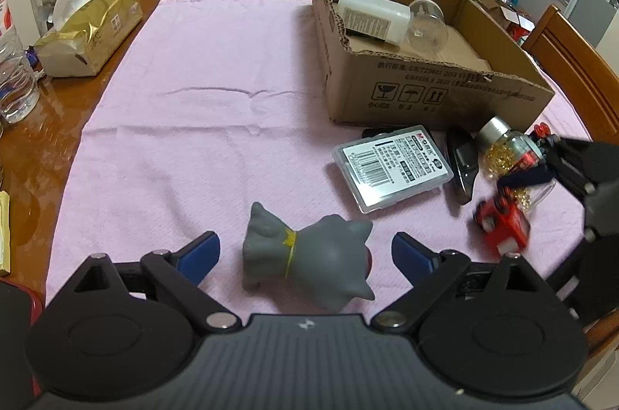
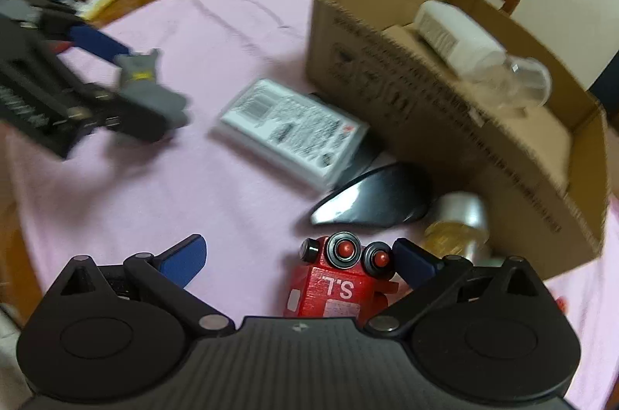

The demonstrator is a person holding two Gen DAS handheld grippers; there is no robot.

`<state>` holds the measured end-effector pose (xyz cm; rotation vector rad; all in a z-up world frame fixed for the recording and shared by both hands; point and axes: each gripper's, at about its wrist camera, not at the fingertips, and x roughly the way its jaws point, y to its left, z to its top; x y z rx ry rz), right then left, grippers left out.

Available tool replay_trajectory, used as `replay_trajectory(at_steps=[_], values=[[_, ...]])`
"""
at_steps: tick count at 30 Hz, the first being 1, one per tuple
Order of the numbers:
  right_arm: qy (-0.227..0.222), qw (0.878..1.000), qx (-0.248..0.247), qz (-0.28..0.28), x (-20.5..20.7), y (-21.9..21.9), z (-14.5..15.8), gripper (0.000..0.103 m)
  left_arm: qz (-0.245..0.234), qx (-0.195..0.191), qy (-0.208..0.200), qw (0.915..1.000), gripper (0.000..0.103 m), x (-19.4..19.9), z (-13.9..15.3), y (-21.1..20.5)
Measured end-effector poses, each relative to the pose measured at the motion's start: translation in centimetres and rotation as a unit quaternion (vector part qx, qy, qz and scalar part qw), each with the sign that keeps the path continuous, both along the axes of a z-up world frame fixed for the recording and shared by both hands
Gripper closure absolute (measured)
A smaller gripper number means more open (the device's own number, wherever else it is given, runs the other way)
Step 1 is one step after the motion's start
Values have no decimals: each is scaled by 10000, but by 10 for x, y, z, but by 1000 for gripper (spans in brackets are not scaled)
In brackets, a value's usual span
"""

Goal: Organize rigid objects
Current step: 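Grasp the red S.L toy robot with the right gripper while the left holds the grey figure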

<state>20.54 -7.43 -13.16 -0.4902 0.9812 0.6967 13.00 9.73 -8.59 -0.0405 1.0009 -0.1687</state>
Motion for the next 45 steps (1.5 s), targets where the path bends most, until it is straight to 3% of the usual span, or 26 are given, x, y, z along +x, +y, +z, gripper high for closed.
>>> replay_trajectory(at_steps=[4,9,13,17,19,22,40,43,45], values=[[273,9995,111,103,-19,-2,4,0,-105,2,15,9999,7,0,-2,-2],[249,9977,187,-608,-21,-15,6,0,-313,60,64,9995,7,-2,-6,-7],[601,9940,174,-892,-19,-26,-8,0,-417,91,182,9989,7,0,-12,-12],[440,9958,19,-807,-22,-21,-11,0,-395,188,419,9982,7,4,-23,-16],[467,9955,-5,-822,-20,-21,-10,0,-439,278,434,9977,2,3,-25,-19],[479,9954,-20,-826,-19,-19,-10,0,-489,714,423,9954,0,2,-29,-28],[241,9939,190,-1057,-26,-21,-11,0,-34,718,453,9964,0,0,-26,-27],[190,9934,234,-1103,-27,-21,-12,0,24,1109,171,9937,6,-5,-21,-32],[148,9930,270,-1142,-28,-21,-12,0,-17,1144,191,9933,13,-4,-18,-32]])
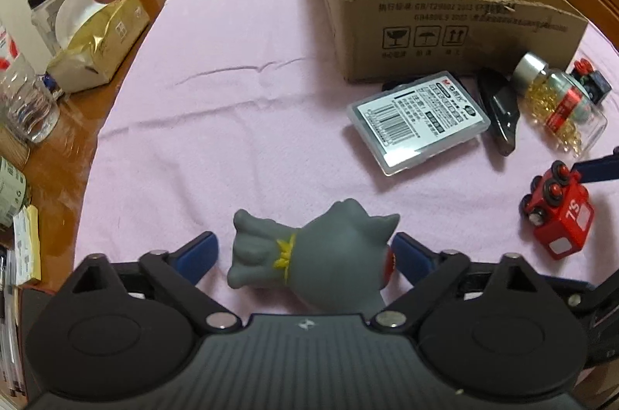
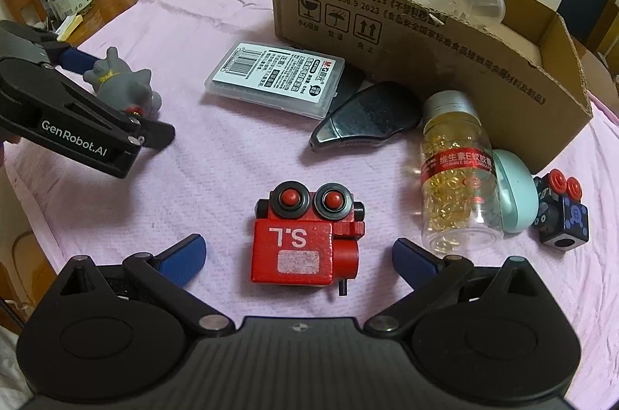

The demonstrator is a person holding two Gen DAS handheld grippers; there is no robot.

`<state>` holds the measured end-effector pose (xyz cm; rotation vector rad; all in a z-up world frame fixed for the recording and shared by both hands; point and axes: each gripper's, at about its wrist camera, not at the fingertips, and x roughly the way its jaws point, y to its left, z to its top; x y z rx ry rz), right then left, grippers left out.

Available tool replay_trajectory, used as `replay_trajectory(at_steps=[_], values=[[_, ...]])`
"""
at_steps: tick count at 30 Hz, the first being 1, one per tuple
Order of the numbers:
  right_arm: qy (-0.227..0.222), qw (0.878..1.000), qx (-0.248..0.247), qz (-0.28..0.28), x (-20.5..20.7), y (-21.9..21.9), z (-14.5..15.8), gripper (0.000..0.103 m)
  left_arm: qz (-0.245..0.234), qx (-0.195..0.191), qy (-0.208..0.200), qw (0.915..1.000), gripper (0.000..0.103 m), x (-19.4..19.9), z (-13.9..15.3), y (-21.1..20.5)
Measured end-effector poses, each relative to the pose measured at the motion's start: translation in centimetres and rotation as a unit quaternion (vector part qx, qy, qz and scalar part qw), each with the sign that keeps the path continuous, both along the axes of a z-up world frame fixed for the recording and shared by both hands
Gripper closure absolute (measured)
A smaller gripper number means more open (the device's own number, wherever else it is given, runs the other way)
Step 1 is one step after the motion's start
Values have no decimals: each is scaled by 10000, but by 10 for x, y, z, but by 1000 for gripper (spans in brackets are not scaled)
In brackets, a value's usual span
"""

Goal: Organize rigid objects
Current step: 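Grasp the red S.L toy robot with the right gripper while the left holds the grey figure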

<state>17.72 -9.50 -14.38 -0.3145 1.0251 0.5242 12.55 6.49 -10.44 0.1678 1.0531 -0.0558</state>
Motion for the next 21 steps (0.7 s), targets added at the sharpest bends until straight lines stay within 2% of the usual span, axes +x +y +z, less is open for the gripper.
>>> replay_trajectory(at_steps=[3,7,10,12,15,21], values=[[-58,10000,35,-53,-2,-1,-1,0,81,-159,124,9998,16,0,4,2],[-4,10000,2,-95,-1,0,1,0,47,-99,115,9999,16,-4,9,1],[-10,9999,98,-101,0,1,6,8,16,-117,111,9999,18,-4,10,2],[-5,9999,108,-134,1,2,8,20,-8,-144,134,9998,23,-3,11,2],[-52,9999,71,-116,0,3,12,26,-12,-241,188,9995,27,-1,10,3],[-113,9998,-84,-104,-1,3,12,40,-51,-302,180,9994,28,1,10,5]])
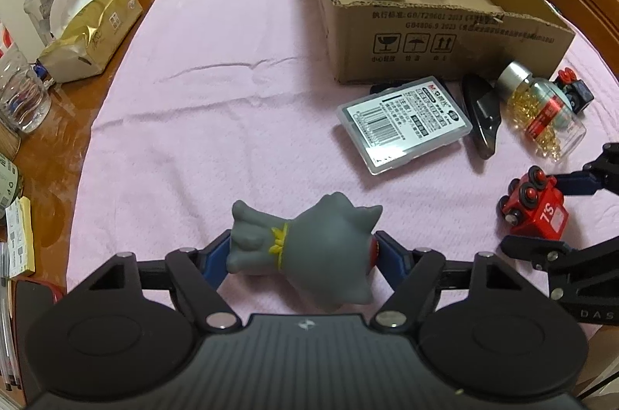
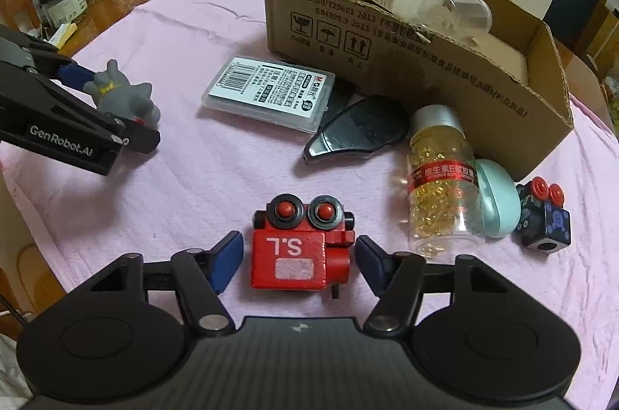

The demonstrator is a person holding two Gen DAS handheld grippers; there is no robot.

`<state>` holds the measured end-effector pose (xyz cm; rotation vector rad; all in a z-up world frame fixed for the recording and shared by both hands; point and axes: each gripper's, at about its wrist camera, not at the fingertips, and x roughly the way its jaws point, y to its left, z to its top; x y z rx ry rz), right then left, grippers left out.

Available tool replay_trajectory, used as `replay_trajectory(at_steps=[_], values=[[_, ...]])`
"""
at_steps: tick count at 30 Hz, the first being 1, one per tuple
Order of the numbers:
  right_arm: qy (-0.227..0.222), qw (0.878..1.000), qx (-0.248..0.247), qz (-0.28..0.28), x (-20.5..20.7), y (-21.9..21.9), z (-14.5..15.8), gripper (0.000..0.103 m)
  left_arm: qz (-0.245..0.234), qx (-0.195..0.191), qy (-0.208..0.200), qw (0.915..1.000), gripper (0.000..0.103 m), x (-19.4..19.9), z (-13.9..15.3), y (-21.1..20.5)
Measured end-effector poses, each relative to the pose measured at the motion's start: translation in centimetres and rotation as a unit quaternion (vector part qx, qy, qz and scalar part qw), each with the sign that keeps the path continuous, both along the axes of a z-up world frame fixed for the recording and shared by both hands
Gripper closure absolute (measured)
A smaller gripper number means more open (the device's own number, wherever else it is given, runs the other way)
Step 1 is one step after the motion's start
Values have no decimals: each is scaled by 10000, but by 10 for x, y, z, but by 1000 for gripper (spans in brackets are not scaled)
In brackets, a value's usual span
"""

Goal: Organize rigid objects
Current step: 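Grasp the red S.L toy robot with the right gripper while the left holds the grey figure, then carry the grey figure into the cardboard box and open the left gripper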

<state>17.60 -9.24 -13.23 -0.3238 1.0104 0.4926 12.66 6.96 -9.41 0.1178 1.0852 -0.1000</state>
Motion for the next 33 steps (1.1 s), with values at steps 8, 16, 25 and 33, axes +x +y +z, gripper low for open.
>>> replay_trajectory(at_steps=[8,16,25,33], values=[[38,10000,-33,56,2,-2,4,46,-239,-18,56,9997,30,2,5,1],[-104,9993,-103,343,1,-7,26,47,-724,-92,24,9973,30,0,35,-2],[-295,9965,-16,780,6,-20,72,47,-1567,-80,-433,9867,30,9,91,-26],[-688,9949,44,730,31,-36,108,47,-1800,-219,-967,9787,30,51,122,-49]])
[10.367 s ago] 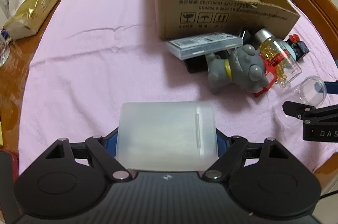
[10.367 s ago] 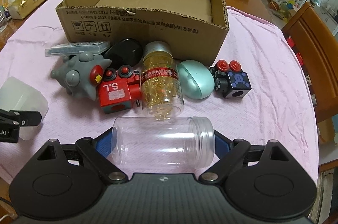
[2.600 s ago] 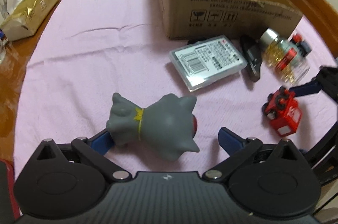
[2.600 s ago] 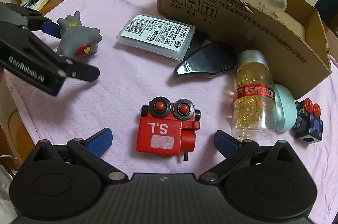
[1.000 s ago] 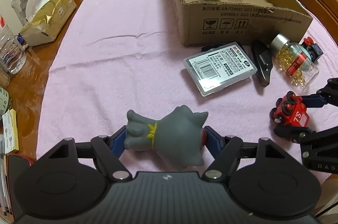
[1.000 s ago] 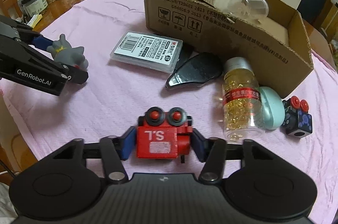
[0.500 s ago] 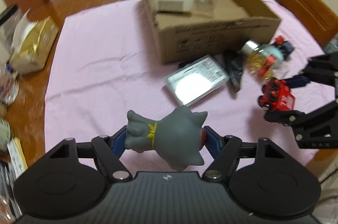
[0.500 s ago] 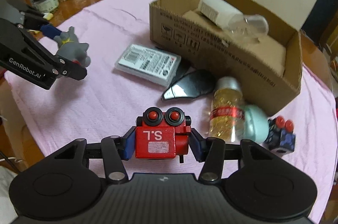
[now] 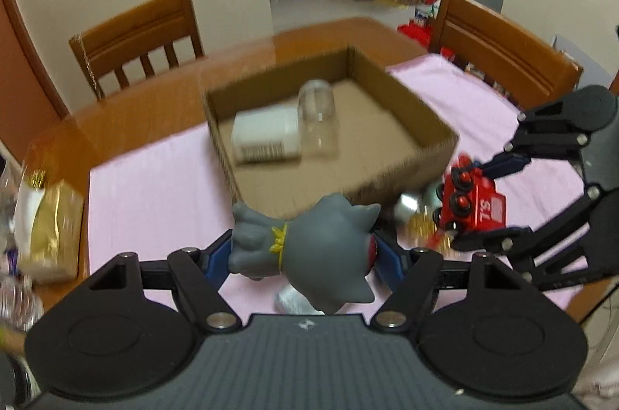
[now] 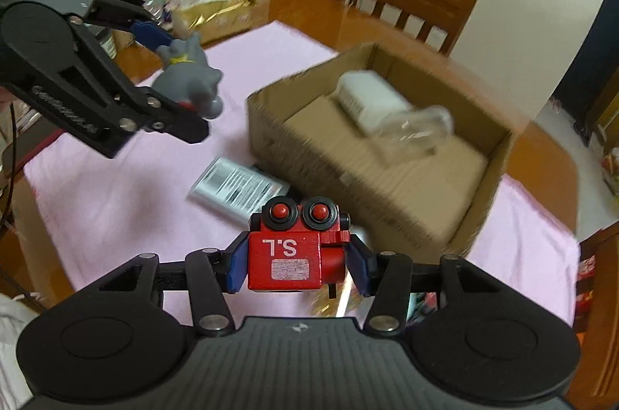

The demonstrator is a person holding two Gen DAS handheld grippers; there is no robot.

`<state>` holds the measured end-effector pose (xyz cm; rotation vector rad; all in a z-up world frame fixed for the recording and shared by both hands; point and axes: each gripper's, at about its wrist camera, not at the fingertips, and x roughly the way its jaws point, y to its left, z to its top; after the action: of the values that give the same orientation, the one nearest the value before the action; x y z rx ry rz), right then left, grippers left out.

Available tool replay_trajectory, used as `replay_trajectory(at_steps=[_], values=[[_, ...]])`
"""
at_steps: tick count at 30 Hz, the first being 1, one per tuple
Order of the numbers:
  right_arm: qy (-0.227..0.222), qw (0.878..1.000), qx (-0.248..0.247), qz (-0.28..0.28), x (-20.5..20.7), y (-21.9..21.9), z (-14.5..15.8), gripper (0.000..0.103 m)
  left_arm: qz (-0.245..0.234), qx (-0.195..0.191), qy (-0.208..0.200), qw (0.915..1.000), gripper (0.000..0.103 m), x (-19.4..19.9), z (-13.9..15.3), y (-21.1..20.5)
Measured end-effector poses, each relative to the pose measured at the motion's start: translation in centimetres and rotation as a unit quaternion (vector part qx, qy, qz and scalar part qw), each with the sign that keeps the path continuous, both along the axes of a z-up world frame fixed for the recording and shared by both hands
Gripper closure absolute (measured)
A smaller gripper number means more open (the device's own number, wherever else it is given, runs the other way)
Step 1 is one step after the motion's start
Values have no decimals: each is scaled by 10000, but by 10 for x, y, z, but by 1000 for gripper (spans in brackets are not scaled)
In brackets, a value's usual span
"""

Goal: Organize rigid objects
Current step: 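Carry the grey figure into the cardboard box and open the left gripper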

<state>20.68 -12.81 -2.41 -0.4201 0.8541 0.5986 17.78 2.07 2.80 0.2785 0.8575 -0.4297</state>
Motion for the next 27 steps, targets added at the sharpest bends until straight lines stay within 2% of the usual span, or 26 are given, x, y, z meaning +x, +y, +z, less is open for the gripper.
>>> replay_trajectory(at_steps=[8,16,19,20,21,23,27], values=[[-245,9996,50,-136,31,-13,21,47,71,-78,-250,9996,30,53,0,-18],[-404,9989,20,-230,54,-20,27,47,249,36,-225,9994,30,85,-23,-32],[-436,9987,7,-269,61,-22,27,47,510,-46,-367,9980,23,94,-34,-30],[-441,9987,8,-273,64,-23,28,47,611,-49,-418,9972,12,96,-36,-28],[-436,9987,11,-280,66,-23,27,47,704,-46,-474,9964,6,97,-39,-26],[-422,9986,17,-306,71,-24,26,47,880,-11,-545,9946,6,97,-40,-22],[-412,9985,-26,-361,79,-28,22,47,1054,-166,-436,9933,5,89,-36,-12]])
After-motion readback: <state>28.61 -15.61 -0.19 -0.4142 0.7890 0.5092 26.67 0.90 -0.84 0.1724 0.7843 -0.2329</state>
